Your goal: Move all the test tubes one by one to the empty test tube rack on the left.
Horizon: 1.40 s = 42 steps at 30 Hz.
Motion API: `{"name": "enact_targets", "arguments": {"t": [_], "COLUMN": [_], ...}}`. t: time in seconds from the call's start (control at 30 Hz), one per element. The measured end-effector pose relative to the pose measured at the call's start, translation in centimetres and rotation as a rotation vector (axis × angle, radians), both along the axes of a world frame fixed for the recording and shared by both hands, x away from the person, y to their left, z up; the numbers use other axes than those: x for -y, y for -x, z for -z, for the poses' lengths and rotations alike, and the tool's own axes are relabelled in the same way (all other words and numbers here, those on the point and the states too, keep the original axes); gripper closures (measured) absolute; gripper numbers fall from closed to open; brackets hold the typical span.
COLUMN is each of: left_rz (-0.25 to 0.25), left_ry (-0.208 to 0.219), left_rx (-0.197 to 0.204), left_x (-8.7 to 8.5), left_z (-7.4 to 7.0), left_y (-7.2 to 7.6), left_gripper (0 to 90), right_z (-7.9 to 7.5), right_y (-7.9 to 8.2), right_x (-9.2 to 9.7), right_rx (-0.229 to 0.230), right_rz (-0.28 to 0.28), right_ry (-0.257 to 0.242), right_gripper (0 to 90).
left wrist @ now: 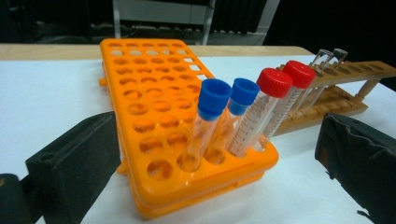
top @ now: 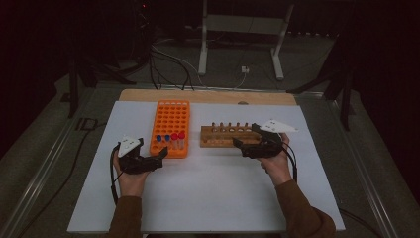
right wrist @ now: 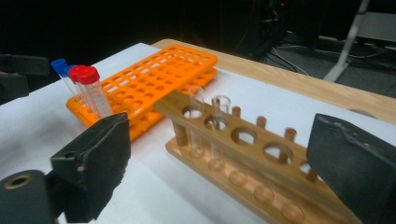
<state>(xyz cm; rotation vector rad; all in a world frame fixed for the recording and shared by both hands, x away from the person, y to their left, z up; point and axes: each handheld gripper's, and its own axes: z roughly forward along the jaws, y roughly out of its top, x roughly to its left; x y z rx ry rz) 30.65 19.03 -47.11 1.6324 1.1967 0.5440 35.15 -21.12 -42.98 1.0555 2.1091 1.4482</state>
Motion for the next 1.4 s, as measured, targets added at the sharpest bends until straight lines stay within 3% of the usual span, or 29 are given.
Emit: {"name": "enact_targets", "arguments": {"t": [0.1,0.3,0.53,0.7,1.0,1.2,1.4], "left_rz": [0.026,0.055,0.057,0.060,0.052,0.053,0.052], "left_ry": [-0.022,-0.017,-0.033,-0.031,-0.018,-0.023,-0.023], "left_rx": [-0.014,-0.001,-0.012,-0.011,-0.011,-0.011,-0.009], "left_x": [-0.1,0.2,0.7,0.9,0.8,0.9,0.9], "left_z": [-0.1,-0.3,0.0,0.2,0.3,0.3,0.2], "left_y": [0.3,0.9,0.6,0.5,0.3,0.3,0.2], "left_gripper": [1.8,1.2,1.2,1.2,1.3,1.2,1.3], "right_z": [-0.3,-0.1,0.5,1.6,3.3,3.4,3.5], "right_y": [-0.7,-2.5,-4.4,-5.6,-6.3,-5.8,-5.8], "right_x": [-0.6,-1.6,-3.2,-4.1,-4.8,-5.6,-5.6], "right_rx": [0.003,-0.033,-0.036,-0.061,-0.082,-0.048,-0.051], "right_rz": [-0.008,0.003,-0.016,0.002,0.004,-0.015,-0.003], "right_ry": [0.015,0.036,0.072,0.098,0.106,0.143,0.123], "right_gripper": [8.8,17.4,36.5,51.3,71.9,75.5,75.7]}}
